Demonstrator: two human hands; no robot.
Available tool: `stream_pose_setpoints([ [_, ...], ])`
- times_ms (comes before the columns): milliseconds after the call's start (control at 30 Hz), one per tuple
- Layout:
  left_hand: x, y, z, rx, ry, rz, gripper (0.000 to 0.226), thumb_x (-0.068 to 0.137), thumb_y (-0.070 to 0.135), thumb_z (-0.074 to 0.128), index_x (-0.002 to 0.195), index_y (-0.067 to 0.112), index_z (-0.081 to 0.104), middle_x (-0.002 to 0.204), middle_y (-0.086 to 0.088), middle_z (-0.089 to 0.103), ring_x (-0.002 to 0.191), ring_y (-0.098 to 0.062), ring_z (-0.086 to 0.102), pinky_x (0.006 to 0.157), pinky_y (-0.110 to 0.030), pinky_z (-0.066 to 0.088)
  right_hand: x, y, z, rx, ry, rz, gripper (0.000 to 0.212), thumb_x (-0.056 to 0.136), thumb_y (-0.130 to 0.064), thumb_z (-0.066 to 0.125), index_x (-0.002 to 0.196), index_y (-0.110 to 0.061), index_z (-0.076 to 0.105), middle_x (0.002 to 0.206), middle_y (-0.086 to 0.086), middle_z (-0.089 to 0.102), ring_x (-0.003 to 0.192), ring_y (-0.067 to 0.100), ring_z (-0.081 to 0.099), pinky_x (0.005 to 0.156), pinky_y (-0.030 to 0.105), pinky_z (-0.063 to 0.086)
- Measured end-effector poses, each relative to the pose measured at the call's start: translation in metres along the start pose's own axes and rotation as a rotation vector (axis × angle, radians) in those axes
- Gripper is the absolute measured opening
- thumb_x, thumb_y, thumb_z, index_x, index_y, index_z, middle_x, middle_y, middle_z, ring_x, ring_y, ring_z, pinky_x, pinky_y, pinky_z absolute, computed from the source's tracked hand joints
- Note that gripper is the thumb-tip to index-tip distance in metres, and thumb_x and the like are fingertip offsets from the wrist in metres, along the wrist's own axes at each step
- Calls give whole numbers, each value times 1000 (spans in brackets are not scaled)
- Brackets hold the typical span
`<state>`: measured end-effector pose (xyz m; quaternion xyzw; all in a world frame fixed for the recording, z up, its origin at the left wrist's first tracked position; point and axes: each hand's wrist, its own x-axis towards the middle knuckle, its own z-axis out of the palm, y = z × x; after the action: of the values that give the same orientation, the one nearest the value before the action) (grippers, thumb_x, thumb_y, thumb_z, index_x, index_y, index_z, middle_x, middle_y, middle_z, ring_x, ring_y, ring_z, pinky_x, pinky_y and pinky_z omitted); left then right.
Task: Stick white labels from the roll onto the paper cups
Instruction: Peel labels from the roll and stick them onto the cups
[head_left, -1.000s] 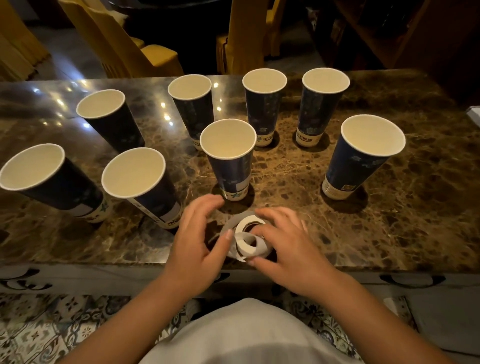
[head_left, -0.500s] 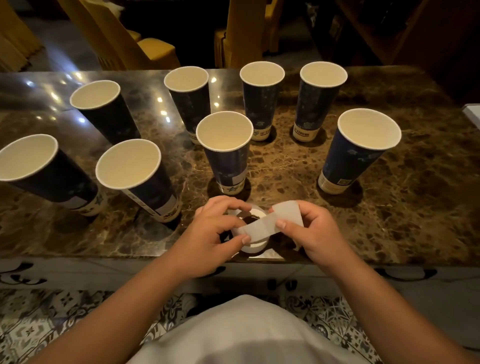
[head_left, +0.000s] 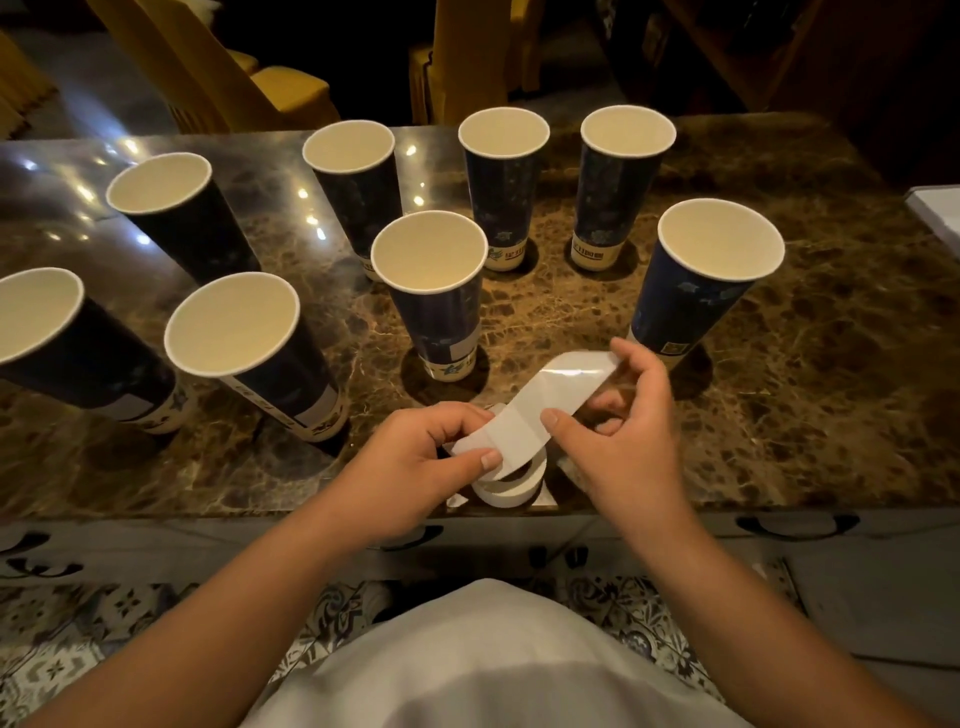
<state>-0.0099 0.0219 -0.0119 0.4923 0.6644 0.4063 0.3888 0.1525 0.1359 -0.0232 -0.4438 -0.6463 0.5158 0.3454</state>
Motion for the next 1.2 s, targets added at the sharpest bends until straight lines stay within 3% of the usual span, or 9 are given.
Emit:
stream_pose_setpoints([
  [67, 0, 1, 0, -31, 16, -31, 14, 86, 13, 68, 87, 26, 71, 103, 4, 73, 97, -17, 68, 84, -46, 56, -6, -4, -3, -266, 104, -309, 75, 72, -17, 81, 134, -26, 41, 134, -5, 33, 114, 6, 42, 89, 6, 42],
  [133, 1, 0, -1, -28, 23, -29, 11, 86, 15, 68, 85, 26, 71, 99, -2, 73, 93, -23, 68, 82, -51, 55, -9, -3, -9, -565, 136, -763, 53, 77, -20, 76, 124, -17, 51, 126, 4, 36, 109, 20, 43, 87, 21, 44],
  [200, 0, 0, -2, -19, 11, -25, 8, 87, 18, 68, 88, 24, 72, 97, -7, 73, 91, -31, 67, 81, -56, 53, -11, -4, -11, -678, 37, -1005, 26, 83, -20, 70, 107, -14, 64, 112, 10, 52, 97, 27, 50, 75, 38, 46],
  [300, -1, 2, -2, -11, -9, -12, 10, 89, 20, 65, 95, 23, 73, 95, -7, 73, 90, -33, 66, 80, -57, 52, -14, -10, -7, -585, -215, -907, 10, 86, -19, 68, 92, -12, 71, 91, 4, 68, 85, 19, 59, 68, 36, 47],
  [400, -2, 5, -4, -7, -51, -3, 15, 92, 19, 60, 100, 25, 72, 99, -2, 73, 92, -29, 67, 83, -56, 53, -17, -9, -4, -581, -294, -791, 12, 87, -26, 67, 88, -15, 70, 85, -2, 70, 81, 11, 60, 65, 27, 49],
  [600, -2, 10, -7, 94, -106, 47, 18, 93, 15, 59, 103, 22, 72, 105, 6, 70, 103, -15, 64, 92, -43, 52, -20, -9, -2, -610, -292, -706, 19, 88, -35, 65, 88, -17, 72, 81, -5, 71, 74, 6, 62, 59, 25, 51],
  [767, -3, 12, -5, 205, -87, 123, 14, 91, 16, 61, 97, 21, 73, 96, 9, 68, 95, -11, 64, 84, -34, 54, -22, -8, 0, -581, -280, -674, 18, 87, -31, 65, 84, -16, 73, 76, -4, 72, 68, 8, 64, 56, 30, 52],
  [1067, -2, 11, -2, 322, -67, 181, 11, 91, 22, 61, 93, 24, 71, 92, 11, 68, 93, -12, 65, 82, -39, 54, -20, -8, -3, -612, -262, -680, 19, 86, -26, 64, 73, -16, 71, 66, -4, 68, 59, 7, 59, 50, 28, 48],
  [1200, -3, 13, -1, 332, -9, 121, 15, 92, 22, 61, 101, 22, 73, 98, 11, 71, 96, -7, 66, 86, -36, 54, -17, -10, -8, -525, -229, -573, 14, 86, -21, 62, 76, -16, 71, 67, -6, 66, 60, 5, 58, 50, 28, 50],
])
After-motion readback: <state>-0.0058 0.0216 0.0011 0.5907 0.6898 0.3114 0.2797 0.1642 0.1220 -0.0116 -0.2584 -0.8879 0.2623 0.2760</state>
